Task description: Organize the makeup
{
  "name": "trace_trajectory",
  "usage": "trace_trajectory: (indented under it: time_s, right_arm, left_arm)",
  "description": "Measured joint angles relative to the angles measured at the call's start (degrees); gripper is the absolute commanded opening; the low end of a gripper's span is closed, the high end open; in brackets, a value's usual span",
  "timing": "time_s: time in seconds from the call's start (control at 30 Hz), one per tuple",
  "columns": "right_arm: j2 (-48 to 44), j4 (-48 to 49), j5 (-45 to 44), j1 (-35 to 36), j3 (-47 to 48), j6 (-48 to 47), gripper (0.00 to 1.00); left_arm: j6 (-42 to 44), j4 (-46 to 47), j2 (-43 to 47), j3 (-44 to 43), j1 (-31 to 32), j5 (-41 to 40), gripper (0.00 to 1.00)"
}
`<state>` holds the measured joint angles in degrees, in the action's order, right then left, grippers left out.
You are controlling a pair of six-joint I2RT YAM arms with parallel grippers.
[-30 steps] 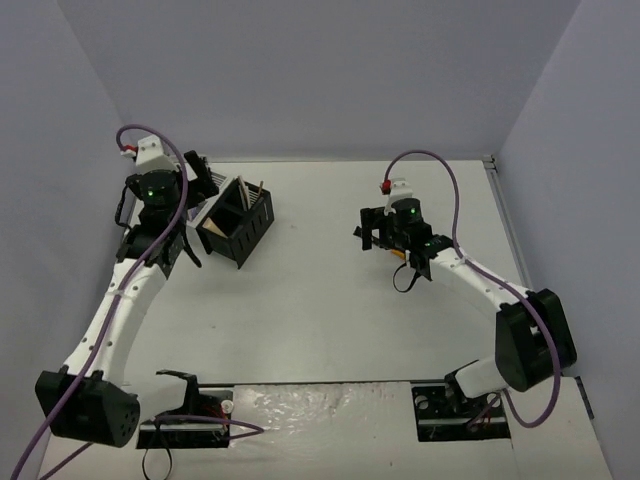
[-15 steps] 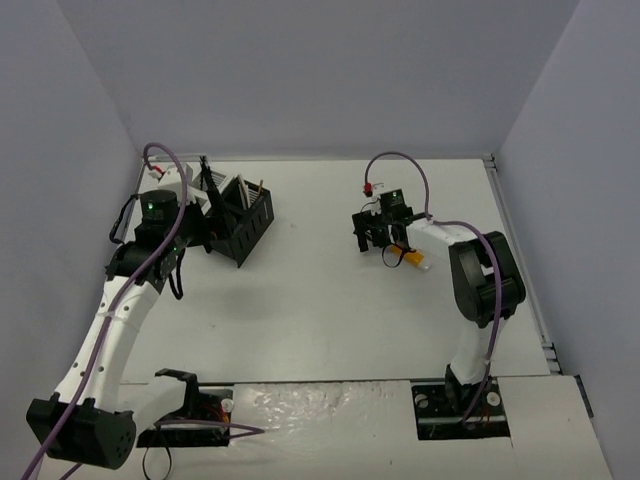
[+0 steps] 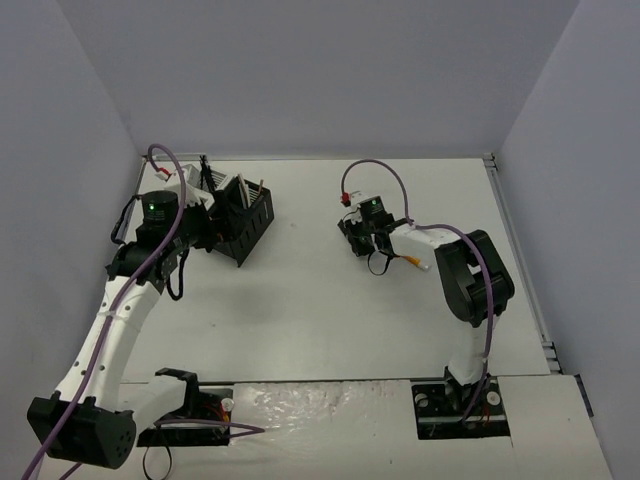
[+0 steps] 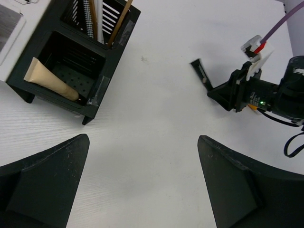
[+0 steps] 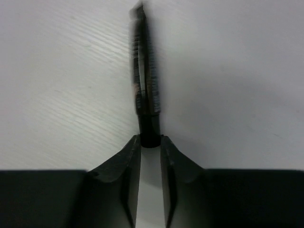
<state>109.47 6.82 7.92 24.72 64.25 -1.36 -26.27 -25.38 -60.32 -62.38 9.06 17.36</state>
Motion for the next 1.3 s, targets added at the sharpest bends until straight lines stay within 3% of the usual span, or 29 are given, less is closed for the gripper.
trace_trajectory:
  time_s: [0.13, 0.37, 0.63, 0.83, 1.07, 1.3]
  right_arm:
    - [0.15, 0.71, -1.01, 4.9, 0.0, 0.38, 0.0]
    - [-1.88, 4.62, -1.1, 12.4, -3.72, 4.2, 0.0]
    - [-17.64, 13.34, 3.86, 20.51, -13.57, 8.45, 0.0]
    - [-27.31, 22.8, 9.8, 21.08, -15.5, 10.8, 0.0]
    - [-30.26, 27.41, 15.84, 21.08, -17.24, 12.62, 0.0]
    - [-31.42, 29.25, 17.97, 21.08, -18.19, 13.71, 0.0]
  left_arm:
    - [-1.58, 0.93, -0.4, 0.9, 0.94, 1.68, 0.97]
    - [-4.54, 3.04, -1.37, 2.25, 3.21, 3.66, 0.97]
    - [-6.31, 6.28, -3.51, 2.41, 7.43, 4.39, 0.97]
    - [-6.79, 9.7, -3.98, 3.13, 9.27, 6.52, 0.95]
    - [-7.0, 15.49, -3.18, 4.9, 10.19, 9.89, 0.89]
    - [-7.7, 19.11, -3.15, 4.98, 12.01, 11.97, 0.75]
